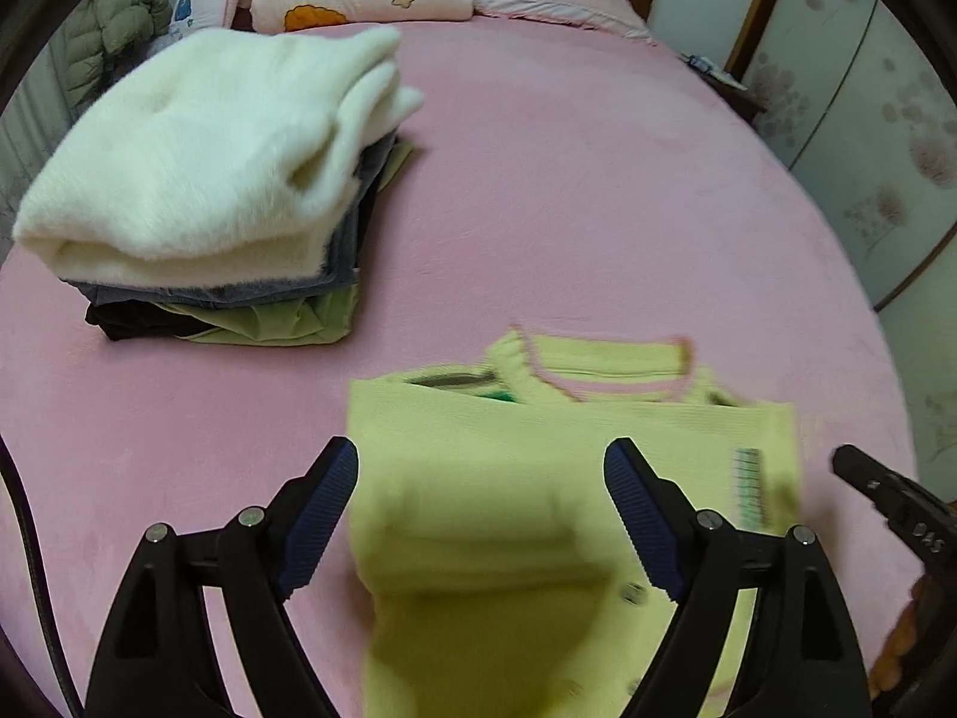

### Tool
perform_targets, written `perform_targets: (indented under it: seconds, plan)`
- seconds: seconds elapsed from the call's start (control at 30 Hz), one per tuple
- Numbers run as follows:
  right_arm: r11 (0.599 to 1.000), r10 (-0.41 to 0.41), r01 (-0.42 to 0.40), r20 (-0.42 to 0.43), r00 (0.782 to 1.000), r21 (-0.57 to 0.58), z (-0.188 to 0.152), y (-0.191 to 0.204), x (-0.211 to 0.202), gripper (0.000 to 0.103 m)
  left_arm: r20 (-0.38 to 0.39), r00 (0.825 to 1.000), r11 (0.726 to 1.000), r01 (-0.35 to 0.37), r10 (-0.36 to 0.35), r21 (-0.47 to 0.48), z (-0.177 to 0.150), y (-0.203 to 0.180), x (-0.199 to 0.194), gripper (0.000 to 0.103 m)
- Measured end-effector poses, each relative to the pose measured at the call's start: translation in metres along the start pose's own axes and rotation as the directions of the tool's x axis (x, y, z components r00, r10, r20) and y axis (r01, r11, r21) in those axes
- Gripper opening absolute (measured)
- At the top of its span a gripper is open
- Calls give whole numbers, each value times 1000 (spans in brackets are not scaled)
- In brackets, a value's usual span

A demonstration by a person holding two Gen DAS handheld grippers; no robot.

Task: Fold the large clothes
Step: 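Open the right tool and move both tools to the striped hem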

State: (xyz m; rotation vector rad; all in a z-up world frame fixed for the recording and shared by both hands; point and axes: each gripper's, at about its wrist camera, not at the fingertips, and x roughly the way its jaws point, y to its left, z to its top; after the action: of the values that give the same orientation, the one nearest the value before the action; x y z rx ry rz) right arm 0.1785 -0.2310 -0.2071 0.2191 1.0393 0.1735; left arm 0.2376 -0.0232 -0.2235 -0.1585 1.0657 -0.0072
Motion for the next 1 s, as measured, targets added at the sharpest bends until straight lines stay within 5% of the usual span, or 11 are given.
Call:
perform_targets:
  seconds: [0.47,0.67,1.0]
  plan:
    - [994,93,-90,48,994,-64,-2,19,-100,21,70,997,999,25,-22,-37,-31,-9,-125,85]
    - [991,115,-110,62,991,-80,-22,21,-120,38,67,998,998,13,-9,-59,-53,0,-144,85]
    - [995,55,-54,18,998,-78,-88,12,-126,39,93,995,997,49,-44,-61,-114,24,-154,84]
